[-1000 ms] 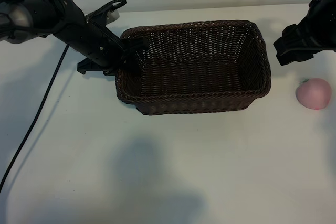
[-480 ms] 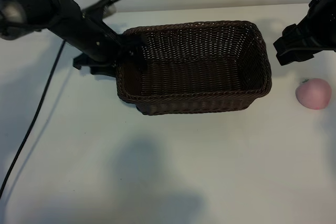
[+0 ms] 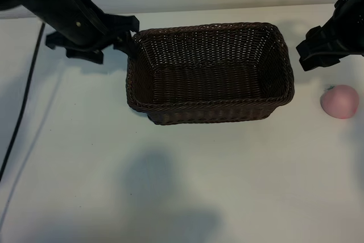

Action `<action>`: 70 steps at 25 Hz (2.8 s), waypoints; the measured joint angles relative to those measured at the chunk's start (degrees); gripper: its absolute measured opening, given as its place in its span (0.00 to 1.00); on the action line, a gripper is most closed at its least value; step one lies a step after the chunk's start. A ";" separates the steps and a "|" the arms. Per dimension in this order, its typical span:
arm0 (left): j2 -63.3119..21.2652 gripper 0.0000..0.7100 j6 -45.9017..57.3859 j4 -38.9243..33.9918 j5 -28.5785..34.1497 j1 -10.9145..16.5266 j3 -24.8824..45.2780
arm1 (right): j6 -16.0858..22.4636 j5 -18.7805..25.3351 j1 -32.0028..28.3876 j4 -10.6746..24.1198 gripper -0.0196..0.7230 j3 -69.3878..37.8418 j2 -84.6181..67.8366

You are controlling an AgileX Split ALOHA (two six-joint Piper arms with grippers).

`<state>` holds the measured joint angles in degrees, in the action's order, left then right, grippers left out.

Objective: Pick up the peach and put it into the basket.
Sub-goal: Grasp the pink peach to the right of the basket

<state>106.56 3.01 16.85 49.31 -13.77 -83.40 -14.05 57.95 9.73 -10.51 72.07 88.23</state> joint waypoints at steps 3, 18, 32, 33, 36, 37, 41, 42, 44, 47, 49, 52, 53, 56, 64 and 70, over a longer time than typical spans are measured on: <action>-1.18 0.91 0.79 -3.34 4.23 0.00 -3.54 | 0.00 0.05 0.00 0.00 0.82 0.00 0.00; -5.22 0.86 1.81 -16.85 15.93 3.73 -10.96 | 0.00 0.05 0.00 -0.04 0.82 0.00 0.00; -19.25 0.84 -10.65 -5.75 17.75 24.44 -10.96 | 0.00 0.39 0.00 0.02 0.82 0.00 0.00; -20.72 0.84 -11.05 -5.61 17.81 24.44 -10.96 | 0.00 0.39 0.00 0.02 0.82 0.00 0.00; -27.74 0.84 -12.04 -3.48 17.85 24.44 -9.38 | 0.00 0.42 0.00 0.02 0.82 0.00 0.00; -30.11 0.84 -12.53 -2.81 17.70 24.44 -8.26 | 0.00 0.42 0.00 0.02 0.82 0.00 0.00; -42.40 0.84 -13.14 -2.08 16.59 24.04 -1.04 | 0.00 0.46 0.00 -0.03 0.82 0.00 0.00; -45.68 0.84 -13.14 -2.63 15.53 23.11 1.48 | 0.00 0.46 0.00 -0.09 0.82 0.00 0.00; -51.62 0.84 -13.14 -4.56 12.91 20.07 6.60 | 0.00 0.48 0.00 -0.14 0.82 0.00 0.00; -60.95 0.84 -12.05 -8.44 10.76 14.80 12.55 | 0.00 0.74 0.00 -0.20 0.82 0.00 0.00; -65.61 0.84 -10.87 -11.55 10.74 12.96 15.73 | 0.00 0.96 0.00 -0.30 0.82 0.00 0.00; -71.55 0.84 -10.20 -14.80 10.79 12.57 20.89 | 0.00 1.07 0.00 -0.37 0.82 0.00 0.00; -73.71 0.84 -10.14 -14.86 10.74 12.51 22.71 | 0.00 1.07 0.00 -0.37 0.82 0.00 0.00; -79.78 0.84 -10.08 -14.05 10.74 12.51 28.17 | 0.00 1.07 0.00 -0.37 0.82 0.00 0.00; -94.99 0.84 -8.29 -12.50 12.46 12.51 42.79 | 0.00 1.07 0.00 -0.37 0.82 0.00 0.00; -103.86 0.84 -7.29 -12.73 13.60 12.51 50.76 | 0.00 1.07 0.00 -0.37 0.82 0.00 0.00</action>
<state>2.71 -4.28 4.11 62.91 -1.25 -32.64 -14.05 59.02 9.73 -10.88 72.07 88.23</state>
